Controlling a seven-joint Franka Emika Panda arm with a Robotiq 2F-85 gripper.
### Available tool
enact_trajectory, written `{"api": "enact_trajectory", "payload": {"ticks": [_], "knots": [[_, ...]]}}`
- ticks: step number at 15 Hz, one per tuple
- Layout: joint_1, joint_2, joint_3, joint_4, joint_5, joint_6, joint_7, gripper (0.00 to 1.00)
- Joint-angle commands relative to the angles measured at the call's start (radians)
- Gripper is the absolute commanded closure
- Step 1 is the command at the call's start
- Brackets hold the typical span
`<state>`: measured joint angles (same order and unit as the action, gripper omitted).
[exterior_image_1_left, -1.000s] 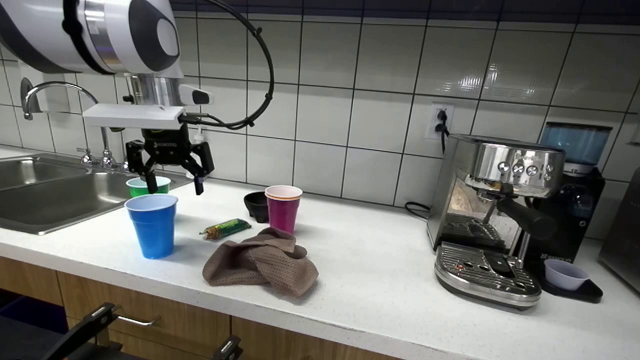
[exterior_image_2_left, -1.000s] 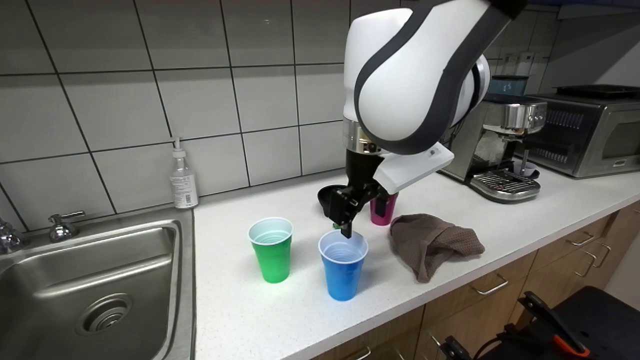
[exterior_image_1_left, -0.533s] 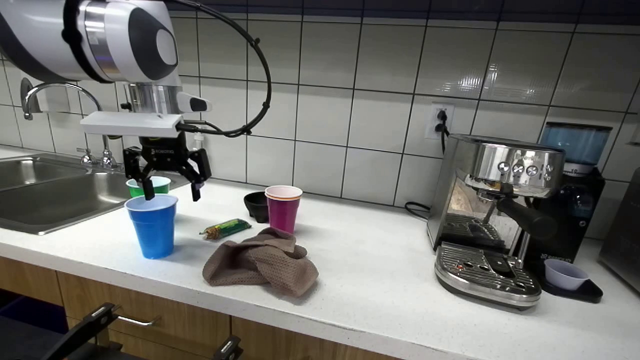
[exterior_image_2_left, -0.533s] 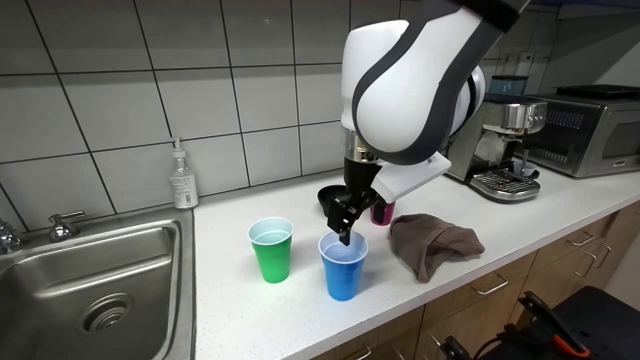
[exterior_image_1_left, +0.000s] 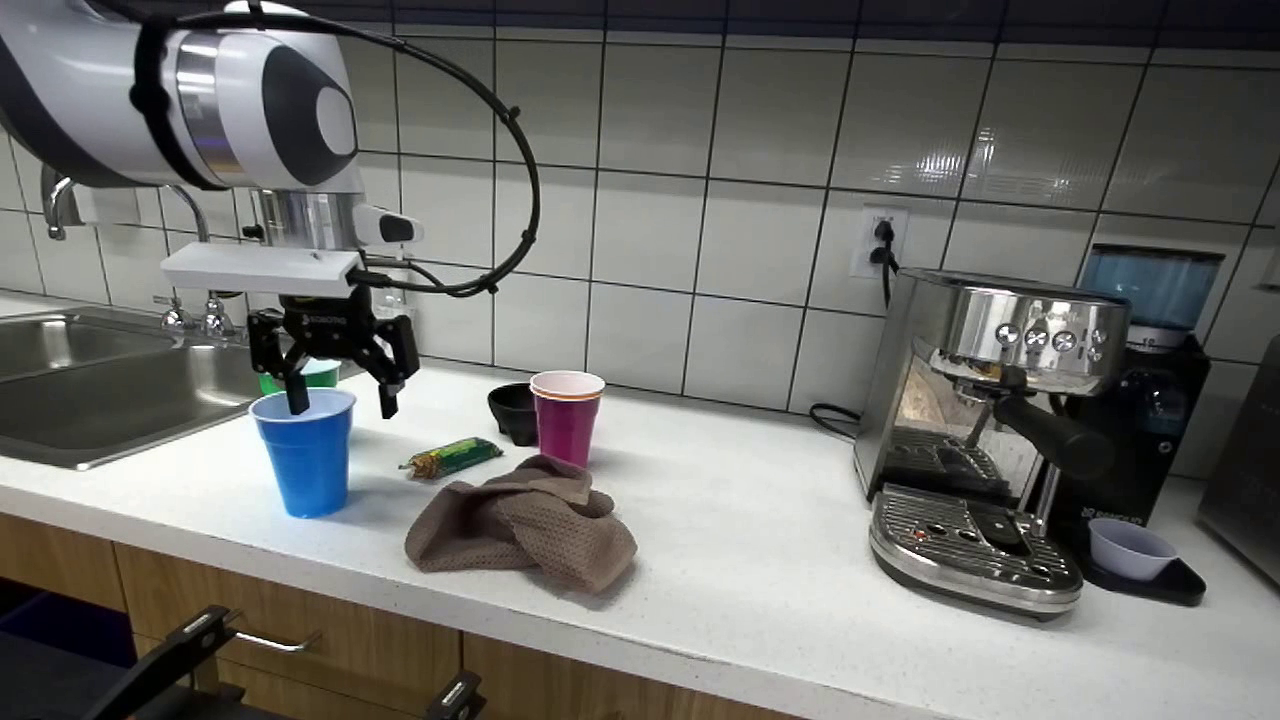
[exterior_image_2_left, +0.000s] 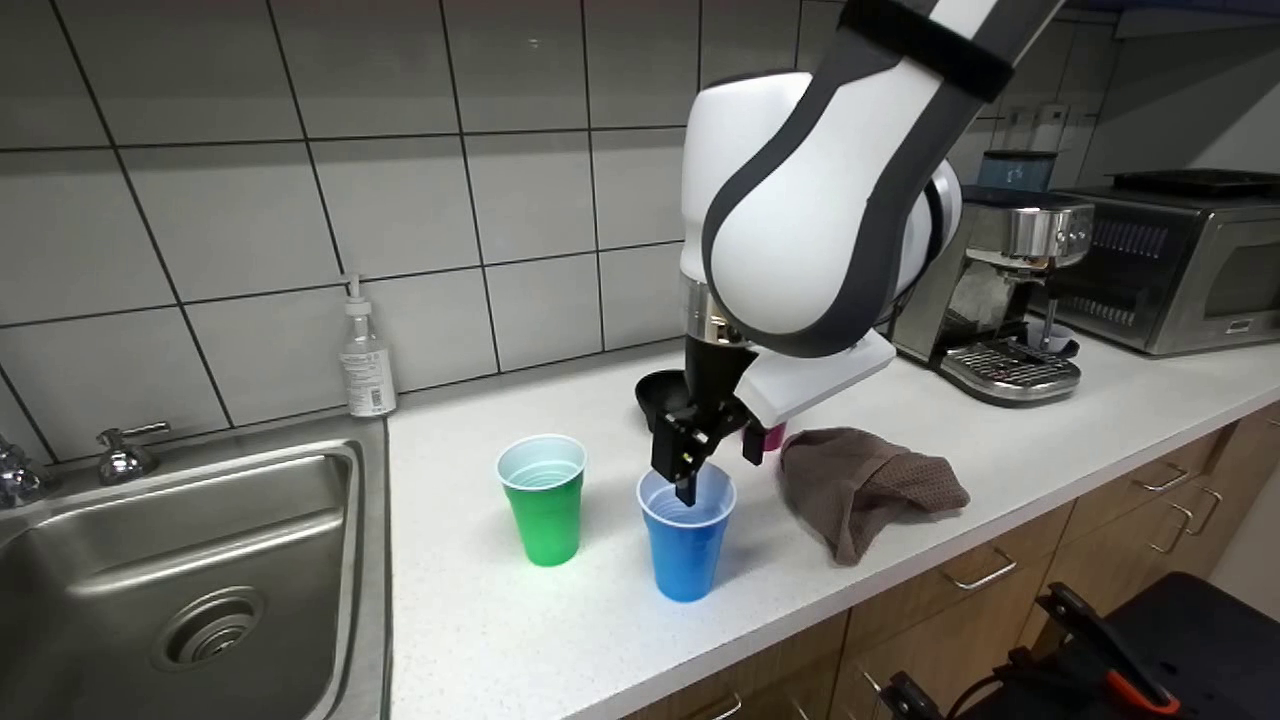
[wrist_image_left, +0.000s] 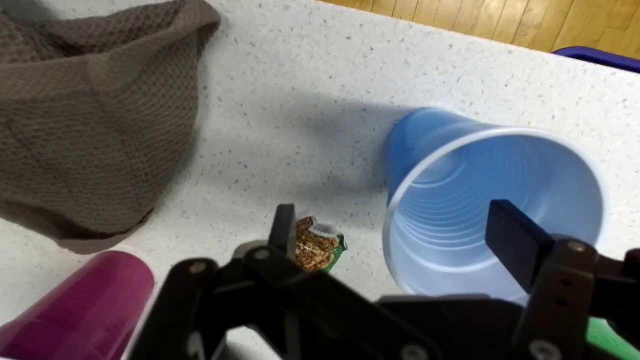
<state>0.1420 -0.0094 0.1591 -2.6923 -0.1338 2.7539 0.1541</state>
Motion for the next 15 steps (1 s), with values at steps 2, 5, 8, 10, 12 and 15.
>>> {"api": "enact_trajectory", "payload": {"ticks": [2,5,8,10,12,15], "knots": [[0.002,0.018,-0.004,0.007,-0.026,0.023,0.039,0.42],[0.003,0.023,-0.006,0.005,-0.025,0.025,0.04,0.65],[0.005,0.022,-0.004,0.003,-0.021,0.026,0.039,0.88],[0.006,0.023,-0.004,0.002,-0.018,0.028,0.037,1.0],[0.006,0.024,-0.005,0.001,-0.016,0.031,0.035,1.0],[0.009,0.015,0.0,-0.001,0.023,0.033,0.007,0.99]]}}
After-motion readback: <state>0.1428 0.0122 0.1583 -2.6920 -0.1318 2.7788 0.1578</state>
